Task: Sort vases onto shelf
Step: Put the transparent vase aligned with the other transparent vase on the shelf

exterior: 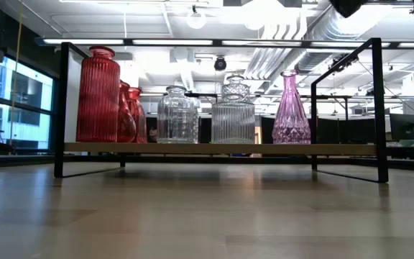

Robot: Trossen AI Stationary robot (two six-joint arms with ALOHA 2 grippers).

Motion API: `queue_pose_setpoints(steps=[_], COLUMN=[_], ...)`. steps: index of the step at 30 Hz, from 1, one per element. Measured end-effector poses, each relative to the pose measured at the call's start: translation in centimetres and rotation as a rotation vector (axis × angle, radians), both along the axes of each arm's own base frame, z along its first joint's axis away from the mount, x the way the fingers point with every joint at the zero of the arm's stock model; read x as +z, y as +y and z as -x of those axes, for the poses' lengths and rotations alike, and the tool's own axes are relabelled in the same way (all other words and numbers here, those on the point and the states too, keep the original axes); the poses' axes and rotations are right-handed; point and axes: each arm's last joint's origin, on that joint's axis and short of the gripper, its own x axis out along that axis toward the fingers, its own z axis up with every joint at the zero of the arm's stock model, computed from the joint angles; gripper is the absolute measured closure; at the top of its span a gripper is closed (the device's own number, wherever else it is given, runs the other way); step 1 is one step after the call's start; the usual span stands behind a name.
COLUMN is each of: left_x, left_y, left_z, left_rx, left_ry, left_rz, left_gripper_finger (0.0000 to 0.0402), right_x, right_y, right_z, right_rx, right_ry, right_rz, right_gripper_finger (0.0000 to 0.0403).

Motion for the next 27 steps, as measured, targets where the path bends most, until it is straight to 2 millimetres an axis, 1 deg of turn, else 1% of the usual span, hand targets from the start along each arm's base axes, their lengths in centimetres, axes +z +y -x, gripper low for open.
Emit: queue_pose_setpoints(steps=[3, 8, 11, 14, 21, 27], left_x=[0.0, 0.0, 0.0, 0.0, 0.0, 0.0], left_y=[0.0, 0.0, 0.0, 0.0, 0.0, 0.0], left_z=[0.0, 0.0, 0.0, 0.0, 0.0, 0.0], left_rx=[-0.001, -0.005, -0.006, -0.004, 0.003, 0.018], left_ry=[0.000, 0.000, 0.000, 0.000, -0.001, -0.002], left_rz=[-0.001, -0.006, -0.006, -0.005, 0.003, 0.018], left_gripper_finger=[0.0254, 0.0254, 0.0254, 0.0254, 0.0254, 0.0254], right_x=[1.1, 3.6, 5.0, 6.0, 7.7, 9.0], right_y=[-0.2, -1.5, -2.4, -3.6, -6.7, -9.0], right_z=[-1.3, -3.0, -3.9, -4.8, -6.9, -7.9], right_rx=[0.024, 0.076, 0.095, 0.140, 0.336, 0.512], right_ry=[-0.085, -0.195, -0.255, -0.289, -0.364, -0.385], right_rz=[-0.024, 0.009, 0.021, 0.032, 0.067, 0.063], right_gripper_finger=[0.0364, 0.0385, 0.0385, 0.0380, 0.0380, 0.0380])
